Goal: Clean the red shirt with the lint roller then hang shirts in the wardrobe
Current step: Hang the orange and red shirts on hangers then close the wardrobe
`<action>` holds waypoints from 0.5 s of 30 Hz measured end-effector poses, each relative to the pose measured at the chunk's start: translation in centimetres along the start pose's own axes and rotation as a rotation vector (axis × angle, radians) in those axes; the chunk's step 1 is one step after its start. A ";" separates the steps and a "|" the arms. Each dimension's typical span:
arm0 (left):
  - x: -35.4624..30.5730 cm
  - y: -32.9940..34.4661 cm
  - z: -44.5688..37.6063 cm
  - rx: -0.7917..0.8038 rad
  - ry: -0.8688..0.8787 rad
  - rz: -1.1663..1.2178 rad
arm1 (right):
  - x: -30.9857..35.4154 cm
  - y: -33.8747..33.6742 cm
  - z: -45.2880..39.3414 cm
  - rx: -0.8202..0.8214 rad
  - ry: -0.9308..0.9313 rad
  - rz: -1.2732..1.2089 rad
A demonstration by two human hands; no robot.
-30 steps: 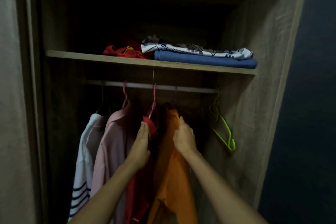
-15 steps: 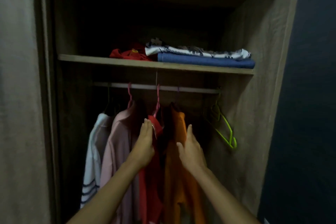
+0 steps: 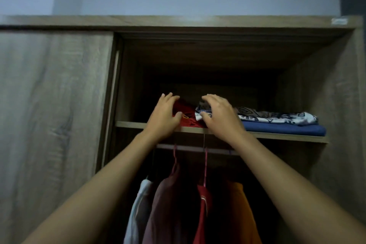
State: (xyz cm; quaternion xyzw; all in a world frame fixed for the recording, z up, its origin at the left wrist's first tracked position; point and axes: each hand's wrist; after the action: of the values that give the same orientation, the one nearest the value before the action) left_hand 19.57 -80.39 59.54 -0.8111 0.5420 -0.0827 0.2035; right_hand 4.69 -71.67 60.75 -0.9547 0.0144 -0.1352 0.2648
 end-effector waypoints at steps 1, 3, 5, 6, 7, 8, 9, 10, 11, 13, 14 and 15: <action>0.6 -0.1 -0.7 0.058 -0.045 0.006 | 0.0 0.5 -1.0 0.041 -0.007 0.035; 1.6 0.1 -1.9 0.180 -0.106 0.047 | -0.2 1.7 -2.6 0.133 -0.034 0.131; 2.6 0.6 -3.0 0.319 -0.182 0.100 | -0.2 2.6 -3.5 0.211 -0.046 0.217; 3.1 0.8 -3.5 0.381 -0.223 0.141 | -0.1 2.9 -3.8 0.231 -0.044 0.245; 3.4 1.1 -3.9 0.434 -0.266 0.199 | 0.0 3.2 -4.0 0.239 -0.041 0.264; 3.5 1.3 -4.2 0.473 -0.295 0.266 | 0.1 3.5 -4.2 0.240 -0.039 0.281; 3.6 1.5 -4.4 0.503 -0.324 0.316 | 0.1 3.7 -4.4 0.238 -0.039 0.299; 3.6 1.8 -4.7 0.525 -0.338 0.345 | 0.2 3.9 -4.5 0.232 -0.040 0.313; 3.6 1.9 -4.8 0.545 -0.346 0.341 | 0.1 4.0 -4.6 0.223 -0.042 0.319; 3.7 1.9 -5.0 0.582 -0.346 0.286 | 0.0 4.1 -4.6 0.207 -0.050 0.322; 4.1 1.9 -5.1 0.568 -0.329 0.237 | 0.0 4.0 -4.5 0.203 -0.050 0.326; 4.5 2.0 -5.1 0.543 -0.312 0.168 | -0.1 4.0 -4.4 0.197 -0.046 0.330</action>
State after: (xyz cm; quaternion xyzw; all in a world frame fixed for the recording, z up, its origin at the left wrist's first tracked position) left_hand 17.88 -86.35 62.97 -0.6827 0.5272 -0.0818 0.4993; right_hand 3.65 -77.31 62.31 -0.9116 0.1512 -0.0689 0.3759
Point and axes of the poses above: each hand's wrist, its own z-axis away from the middle knuckle, its own y-axis out of the palm, x = y × z, and after that the axes turned 13 degrees about y, right-handed
